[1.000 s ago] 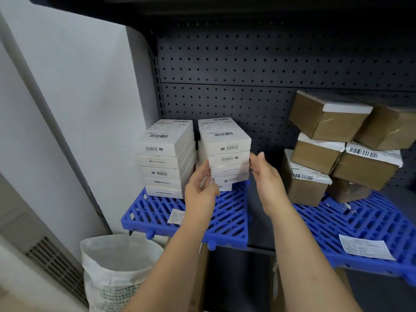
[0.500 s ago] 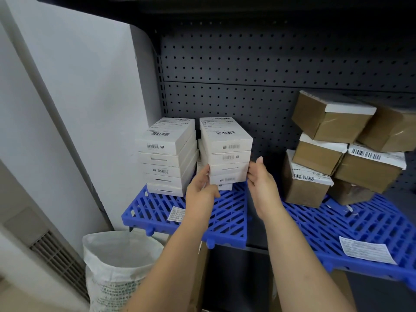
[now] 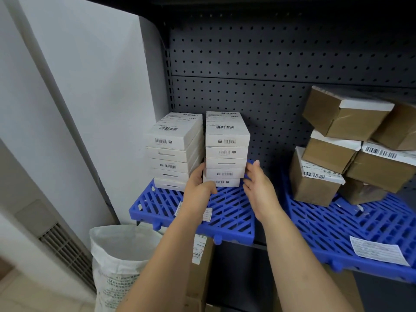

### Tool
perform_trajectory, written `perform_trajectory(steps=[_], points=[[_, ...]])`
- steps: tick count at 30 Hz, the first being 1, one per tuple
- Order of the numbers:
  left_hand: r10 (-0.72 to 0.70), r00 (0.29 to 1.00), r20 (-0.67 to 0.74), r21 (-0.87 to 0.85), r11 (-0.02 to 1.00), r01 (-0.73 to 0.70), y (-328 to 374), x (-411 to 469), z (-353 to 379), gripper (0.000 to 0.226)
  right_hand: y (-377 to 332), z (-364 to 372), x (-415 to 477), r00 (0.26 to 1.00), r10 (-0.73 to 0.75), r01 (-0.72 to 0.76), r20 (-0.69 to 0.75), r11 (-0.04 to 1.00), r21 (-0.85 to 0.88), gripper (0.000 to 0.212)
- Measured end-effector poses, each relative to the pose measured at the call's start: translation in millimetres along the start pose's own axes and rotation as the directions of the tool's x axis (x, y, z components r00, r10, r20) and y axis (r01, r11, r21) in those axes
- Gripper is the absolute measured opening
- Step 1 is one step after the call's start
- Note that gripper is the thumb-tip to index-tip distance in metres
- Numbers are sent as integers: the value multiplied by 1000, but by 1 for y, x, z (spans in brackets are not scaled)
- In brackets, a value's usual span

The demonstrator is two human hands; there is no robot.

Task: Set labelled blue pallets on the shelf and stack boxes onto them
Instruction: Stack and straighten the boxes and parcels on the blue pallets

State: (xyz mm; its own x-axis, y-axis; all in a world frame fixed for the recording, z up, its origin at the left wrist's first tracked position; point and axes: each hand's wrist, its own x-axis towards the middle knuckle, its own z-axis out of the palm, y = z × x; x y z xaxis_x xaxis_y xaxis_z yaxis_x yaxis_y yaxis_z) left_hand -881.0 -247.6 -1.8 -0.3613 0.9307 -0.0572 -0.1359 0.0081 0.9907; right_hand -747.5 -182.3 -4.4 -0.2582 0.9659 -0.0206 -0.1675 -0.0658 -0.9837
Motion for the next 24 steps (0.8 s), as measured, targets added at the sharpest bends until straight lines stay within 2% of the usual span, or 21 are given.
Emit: perform_trajectory(steps=[3,5,7,9,10,15,19,24], points=[[-33,998,54,59,998,30,2,3,-3,71,1,1,-1,1000,12,-12,-28,1000,-3,28],[-49,994,101,34,998,45,4,8,-7,62,1,-2,-3,998,9,-9,-65,1000,-3,29],[-72,989,131,46,997,66,4,12,-14,66,3,-7,-6,995,15,-14,-100,1000,13,35],[-96,986,137,68,994,88,2,14,-21,86,3,-10,-12,993,35,-31,-111,999,36,47],[-111,986,127,61,993,104,1,13,-24,88,3,-11,-14,992,49,-44,-113,998,45,51],[-113,985,132,48,993,107,2,13,-30,70,1,-11,-23,992,61,-57,-107,997,47,53],[-110,982,155,-15,993,113,1,12,-35,70,3,-9,-28,993,46,-43,-109,999,32,50],[-119,980,162,27,993,116,1,8,-42,70,4,-8,-34,992,37,-33,-123,999,35,47]])
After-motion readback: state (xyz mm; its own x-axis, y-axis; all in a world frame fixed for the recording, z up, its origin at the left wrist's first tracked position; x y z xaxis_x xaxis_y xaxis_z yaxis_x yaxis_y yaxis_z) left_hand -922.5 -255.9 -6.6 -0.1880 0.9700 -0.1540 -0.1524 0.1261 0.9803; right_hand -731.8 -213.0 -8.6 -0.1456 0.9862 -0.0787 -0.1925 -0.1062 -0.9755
